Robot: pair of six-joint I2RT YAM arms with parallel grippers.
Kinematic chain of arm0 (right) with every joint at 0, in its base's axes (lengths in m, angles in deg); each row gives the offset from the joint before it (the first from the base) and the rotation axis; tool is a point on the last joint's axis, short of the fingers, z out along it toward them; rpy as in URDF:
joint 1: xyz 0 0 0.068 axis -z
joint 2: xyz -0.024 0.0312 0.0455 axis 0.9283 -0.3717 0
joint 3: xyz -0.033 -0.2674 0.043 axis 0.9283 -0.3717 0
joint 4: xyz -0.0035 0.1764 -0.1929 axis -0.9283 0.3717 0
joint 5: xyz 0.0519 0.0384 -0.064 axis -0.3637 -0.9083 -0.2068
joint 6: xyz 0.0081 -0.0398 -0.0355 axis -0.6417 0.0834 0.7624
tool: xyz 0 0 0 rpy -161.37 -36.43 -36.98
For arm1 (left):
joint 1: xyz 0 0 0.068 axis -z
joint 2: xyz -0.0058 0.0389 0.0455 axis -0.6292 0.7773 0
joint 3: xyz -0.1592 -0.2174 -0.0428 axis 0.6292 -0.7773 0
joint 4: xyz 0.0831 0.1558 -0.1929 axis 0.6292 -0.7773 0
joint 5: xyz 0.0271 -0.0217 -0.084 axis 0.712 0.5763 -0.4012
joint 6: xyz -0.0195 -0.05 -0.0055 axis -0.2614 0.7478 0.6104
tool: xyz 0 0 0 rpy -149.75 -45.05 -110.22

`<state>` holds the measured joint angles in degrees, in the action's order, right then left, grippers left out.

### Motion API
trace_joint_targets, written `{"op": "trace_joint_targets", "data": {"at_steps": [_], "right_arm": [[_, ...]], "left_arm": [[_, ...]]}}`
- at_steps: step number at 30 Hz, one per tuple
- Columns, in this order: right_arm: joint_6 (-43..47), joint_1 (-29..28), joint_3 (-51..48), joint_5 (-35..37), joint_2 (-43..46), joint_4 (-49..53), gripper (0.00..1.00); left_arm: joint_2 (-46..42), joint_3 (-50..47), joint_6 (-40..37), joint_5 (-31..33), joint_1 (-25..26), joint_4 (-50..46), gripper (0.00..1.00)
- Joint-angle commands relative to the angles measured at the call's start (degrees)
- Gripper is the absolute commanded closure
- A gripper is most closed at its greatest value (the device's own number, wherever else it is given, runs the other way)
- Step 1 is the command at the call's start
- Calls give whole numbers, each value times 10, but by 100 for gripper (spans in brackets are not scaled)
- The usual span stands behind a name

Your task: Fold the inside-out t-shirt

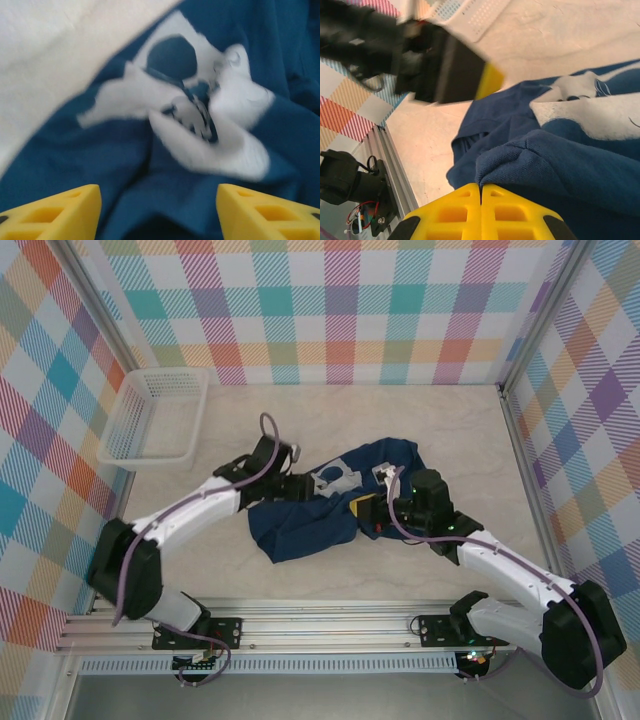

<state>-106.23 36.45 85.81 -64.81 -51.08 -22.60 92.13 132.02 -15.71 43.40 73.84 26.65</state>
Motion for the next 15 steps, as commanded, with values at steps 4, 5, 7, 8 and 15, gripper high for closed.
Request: {"op": "trace_joint_targets", "data": {"at_steps": [4, 5, 7, 8, 15], "right_arm": [[-19, 10, -21, 0, 6, 7, 100], [-20, 11, -21, 1, 8, 9, 100], [-20, 11, -21, 3, 13, 14, 100], [-19, 11, -22, 6, 17, 17, 100], [-13, 13, -31, 9, 33, 32, 100]], "left_arm": [[14, -31, -46, -19, 79, 33, 31], [26, -24, -62, -10, 89, 29, 30], [45, -13, -86, 11, 101, 29, 28], [56, -7, -93, 20, 102, 28, 27], [118, 40, -118, 76, 102, 28, 33]]}}
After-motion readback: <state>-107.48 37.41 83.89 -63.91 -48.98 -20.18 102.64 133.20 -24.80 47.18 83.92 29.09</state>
